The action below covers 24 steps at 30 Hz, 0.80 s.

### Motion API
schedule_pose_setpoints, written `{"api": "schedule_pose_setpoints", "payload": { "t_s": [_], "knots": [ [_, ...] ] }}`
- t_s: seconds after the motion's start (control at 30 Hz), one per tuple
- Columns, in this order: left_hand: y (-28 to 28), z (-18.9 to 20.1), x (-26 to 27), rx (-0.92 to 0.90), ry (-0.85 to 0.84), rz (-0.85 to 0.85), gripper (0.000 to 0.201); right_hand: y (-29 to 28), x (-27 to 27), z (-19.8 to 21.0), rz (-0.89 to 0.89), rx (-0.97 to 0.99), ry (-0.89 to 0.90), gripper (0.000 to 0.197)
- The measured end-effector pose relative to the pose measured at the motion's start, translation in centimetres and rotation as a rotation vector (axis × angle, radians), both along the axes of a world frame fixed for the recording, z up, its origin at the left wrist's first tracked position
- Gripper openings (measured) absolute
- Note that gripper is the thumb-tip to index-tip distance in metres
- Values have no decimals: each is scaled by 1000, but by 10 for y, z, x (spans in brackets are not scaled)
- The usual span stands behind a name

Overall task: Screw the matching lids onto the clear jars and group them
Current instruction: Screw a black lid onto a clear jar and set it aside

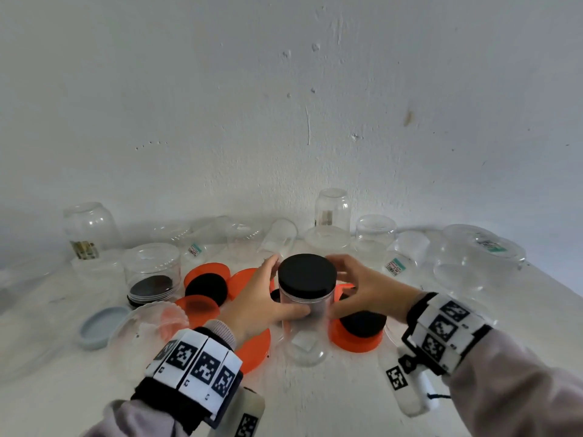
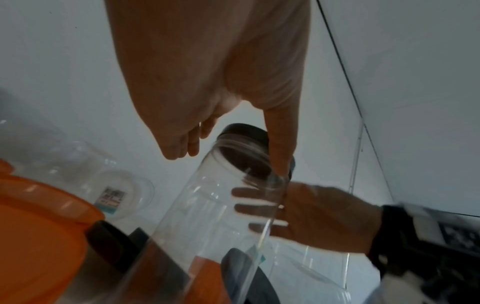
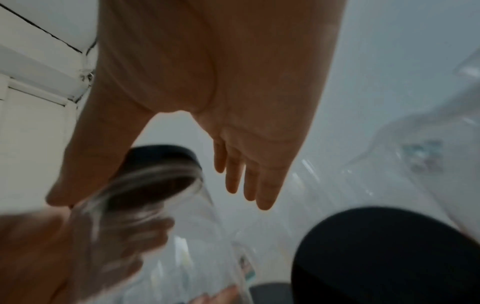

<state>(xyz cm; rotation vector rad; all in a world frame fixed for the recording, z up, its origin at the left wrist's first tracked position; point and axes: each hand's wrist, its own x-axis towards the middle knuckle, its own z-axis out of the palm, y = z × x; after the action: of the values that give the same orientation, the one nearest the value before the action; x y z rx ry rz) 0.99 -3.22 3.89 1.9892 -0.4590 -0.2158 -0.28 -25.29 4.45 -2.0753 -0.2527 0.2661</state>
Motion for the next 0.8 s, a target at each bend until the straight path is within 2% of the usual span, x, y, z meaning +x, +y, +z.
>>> {"api": "schedule_pose_setpoints", "payload": {
  "t_s": [0.07, 0.17, 0.43, 0.6, 0.8],
  "knots": [
    [3, -8, 2, -20, 35, -31, 104, -2, 1, 17, 19, -17, -36, 105],
    [2, -19, 1, -43, 39, -61, 87, 6, 7, 38, 70, -102, -83, 102],
    [-5, -38, 2, -61, 79, -59, 82, 42, 17, 68, 210, -590, -104, 91],
    [-7, -43, 2, -66, 78, -60, 83, 51, 20, 79, 268, -739, -95, 79],
    [-9, -48, 4, -103, 63, -27, 70, 56, 23, 83, 280, -840, -99, 79]
  ]
}}
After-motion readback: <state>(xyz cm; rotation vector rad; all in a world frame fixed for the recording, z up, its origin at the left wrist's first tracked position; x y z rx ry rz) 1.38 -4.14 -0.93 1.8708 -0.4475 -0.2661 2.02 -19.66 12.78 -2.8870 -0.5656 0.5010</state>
